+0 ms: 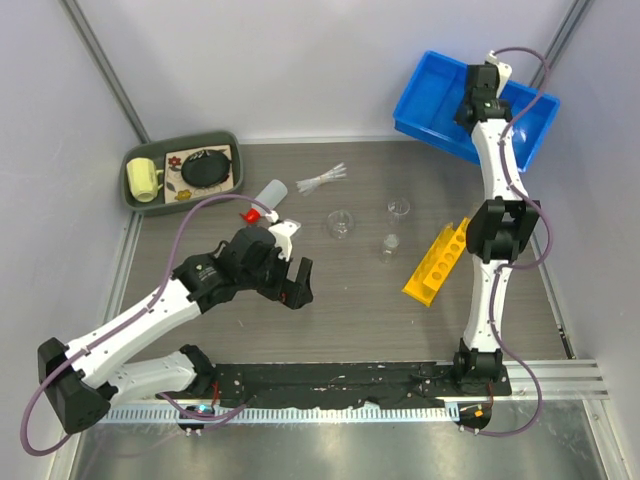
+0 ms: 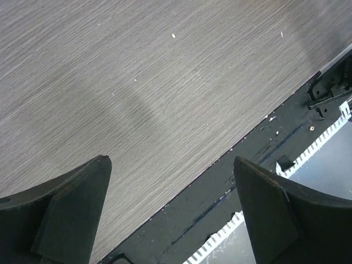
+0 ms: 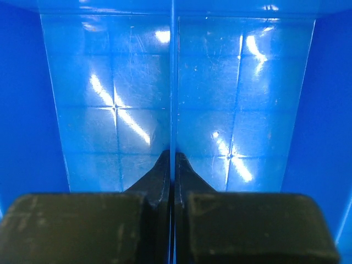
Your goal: Organize the chemistry lab equipment
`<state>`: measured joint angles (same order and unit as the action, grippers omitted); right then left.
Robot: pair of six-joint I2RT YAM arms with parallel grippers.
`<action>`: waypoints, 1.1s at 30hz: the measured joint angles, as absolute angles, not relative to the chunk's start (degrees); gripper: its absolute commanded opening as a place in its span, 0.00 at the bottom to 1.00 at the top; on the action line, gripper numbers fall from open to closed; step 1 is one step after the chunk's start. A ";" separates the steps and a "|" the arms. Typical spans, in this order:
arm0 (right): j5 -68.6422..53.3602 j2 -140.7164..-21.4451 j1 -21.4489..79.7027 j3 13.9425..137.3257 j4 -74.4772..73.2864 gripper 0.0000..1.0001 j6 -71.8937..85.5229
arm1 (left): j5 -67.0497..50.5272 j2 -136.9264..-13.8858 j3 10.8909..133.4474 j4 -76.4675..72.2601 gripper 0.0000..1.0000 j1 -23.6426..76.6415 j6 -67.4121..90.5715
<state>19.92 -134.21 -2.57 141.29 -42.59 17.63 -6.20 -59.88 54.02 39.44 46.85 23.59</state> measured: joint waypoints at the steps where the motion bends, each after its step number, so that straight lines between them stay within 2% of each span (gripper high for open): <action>1: 20.43 -133.27 -1.41 141.29 -42.02 0.01 16.80 | -6.04 -59.51 53.98 39.44 0.98 46.85 23.59; 14: 26.44 -118.32 20.56 141.27 -37.60 0.01 8.49 | 5.65 -51.94 56.69 43.57 0.97 46.85 24.86; 25: 35.22 -110.61 41.28 135.20 -39.83 0.01 7.44 | 20.91 -38.50 82.72 57.65 0.96 46.85 26.57; 33: 40.64 -110.17 54.89 129.64 -43.18 0.01 11.33 | 20.43 -22.55 85.97 58.35 0.94 46.85 27.24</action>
